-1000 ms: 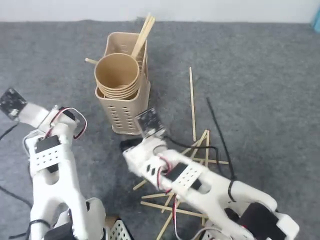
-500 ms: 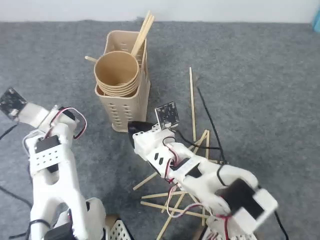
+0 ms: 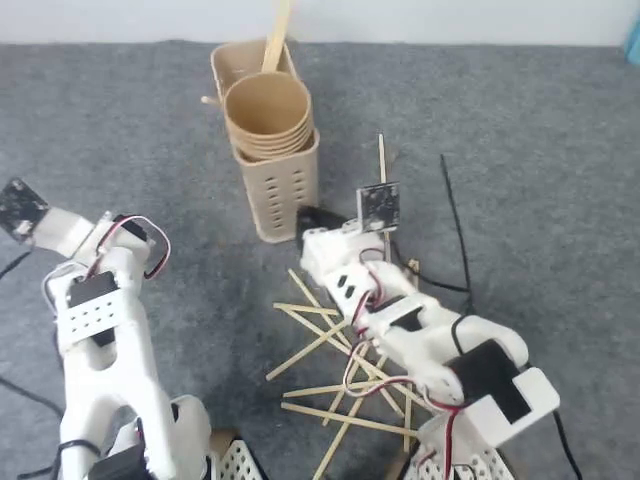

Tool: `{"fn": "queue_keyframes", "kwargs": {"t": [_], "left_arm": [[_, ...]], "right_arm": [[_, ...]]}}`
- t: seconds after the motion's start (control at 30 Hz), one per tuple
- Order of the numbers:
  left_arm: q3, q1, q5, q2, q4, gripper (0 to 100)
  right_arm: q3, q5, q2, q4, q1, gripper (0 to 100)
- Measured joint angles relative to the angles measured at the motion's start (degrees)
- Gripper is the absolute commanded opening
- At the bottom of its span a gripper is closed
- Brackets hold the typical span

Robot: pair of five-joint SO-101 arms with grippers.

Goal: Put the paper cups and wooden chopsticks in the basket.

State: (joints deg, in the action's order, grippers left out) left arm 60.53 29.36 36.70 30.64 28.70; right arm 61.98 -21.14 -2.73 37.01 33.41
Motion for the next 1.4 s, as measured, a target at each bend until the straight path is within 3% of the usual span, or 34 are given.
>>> {"fn": "queue_keyframes", "kwargs": {"t": [0.47,0.7,0.87,1.0,1.17,1.4], "left_arm": [[0.00,0.00,0.00,0.00,0.00,1],[0.00,0.00,0.00,0.00,0.00,1],[-2.37,0.00,0.00,-2.37,0.00,1],[-9.85,0.00,0.00,-12.48,0.09,1],[-20.92,-1.58,0.00,-27.78,2.55,1],[-36.48,-7.47,-4.75,-46.42,2.55,1]], "right_arm": [[-5.45,0.00,0.00,0.00,-13.01,0.8],[-2.37,0.00,0.88,0.00,-8.18,0.8],[5.80,0.00,11.96,0.00,-3.34,0.8],[12.22,0.00,26.20,-5.10,1.93,0.8],[12.66,0.00,39.12,-20.04,7.21,0.8],[12.66,-0.09,34.11,-14.95,7.65,0.8]]}}
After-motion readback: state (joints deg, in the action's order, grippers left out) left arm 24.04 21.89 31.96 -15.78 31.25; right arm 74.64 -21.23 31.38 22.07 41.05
